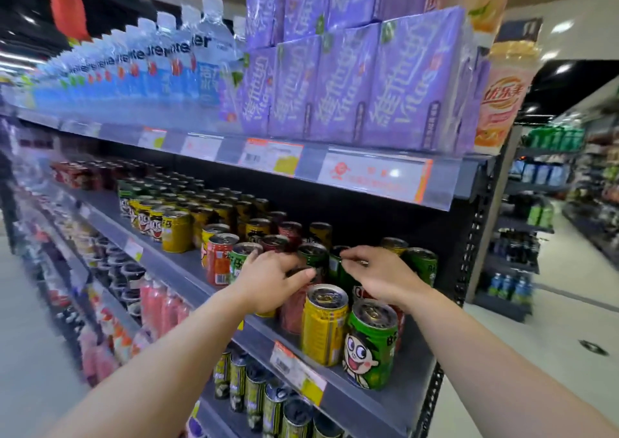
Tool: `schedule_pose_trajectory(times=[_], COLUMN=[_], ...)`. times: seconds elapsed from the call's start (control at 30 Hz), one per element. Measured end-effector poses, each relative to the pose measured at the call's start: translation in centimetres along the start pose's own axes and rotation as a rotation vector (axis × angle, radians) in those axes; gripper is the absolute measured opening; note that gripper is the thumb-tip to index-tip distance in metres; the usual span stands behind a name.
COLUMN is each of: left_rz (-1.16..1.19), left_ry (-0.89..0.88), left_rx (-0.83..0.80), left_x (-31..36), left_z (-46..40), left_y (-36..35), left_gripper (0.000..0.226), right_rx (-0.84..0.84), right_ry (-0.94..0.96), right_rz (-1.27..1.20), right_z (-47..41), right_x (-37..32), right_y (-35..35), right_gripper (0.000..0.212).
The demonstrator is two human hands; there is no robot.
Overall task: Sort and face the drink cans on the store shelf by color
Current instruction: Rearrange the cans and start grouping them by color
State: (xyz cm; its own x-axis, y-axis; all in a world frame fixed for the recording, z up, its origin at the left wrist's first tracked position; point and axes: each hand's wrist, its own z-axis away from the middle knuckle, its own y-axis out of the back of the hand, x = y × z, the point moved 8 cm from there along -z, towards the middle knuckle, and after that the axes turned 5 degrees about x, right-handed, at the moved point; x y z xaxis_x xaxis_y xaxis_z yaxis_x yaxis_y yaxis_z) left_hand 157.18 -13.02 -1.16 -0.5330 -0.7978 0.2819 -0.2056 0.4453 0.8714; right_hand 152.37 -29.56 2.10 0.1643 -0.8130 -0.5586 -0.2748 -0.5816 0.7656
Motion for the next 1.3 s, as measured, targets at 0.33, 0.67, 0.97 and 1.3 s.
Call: schedule_pose_trajectory(times=[0.33, 0.67, 0.97, 1.3], left_rz=[0.264, 0.445, 0.319, 0.044], left_ry=[-0.125, -0.313, -0.586, -0.756], left_rx=[0.009, -0.195, -0.253, -0.188], left_x=[-1.3, -4.1, -4.4, 4.4], left_z=[-0.9, -3.6, -2.3, 0.9], left_y=[1.3, 1.4, 2.1, 0.1], left_gripper=[0.053, 0.06, 0.074, 0.095], right_rx=[-0.028, 0.122, 0.428, 0.206], right_ry=[-0.067, -0.199, -0.452, -0.691], right_rz=[0.038, 0.184, 0.085, 0.085], right_z=[-1.1, -0.7, 5.6, 11.7], right_x=[-2.2, -4.9, -5.6, -2.6], right_y=[-1.6, -3.1, 0.3, -0.4], right_gripper=[0.037, 0.047, 0.021, 0.091])
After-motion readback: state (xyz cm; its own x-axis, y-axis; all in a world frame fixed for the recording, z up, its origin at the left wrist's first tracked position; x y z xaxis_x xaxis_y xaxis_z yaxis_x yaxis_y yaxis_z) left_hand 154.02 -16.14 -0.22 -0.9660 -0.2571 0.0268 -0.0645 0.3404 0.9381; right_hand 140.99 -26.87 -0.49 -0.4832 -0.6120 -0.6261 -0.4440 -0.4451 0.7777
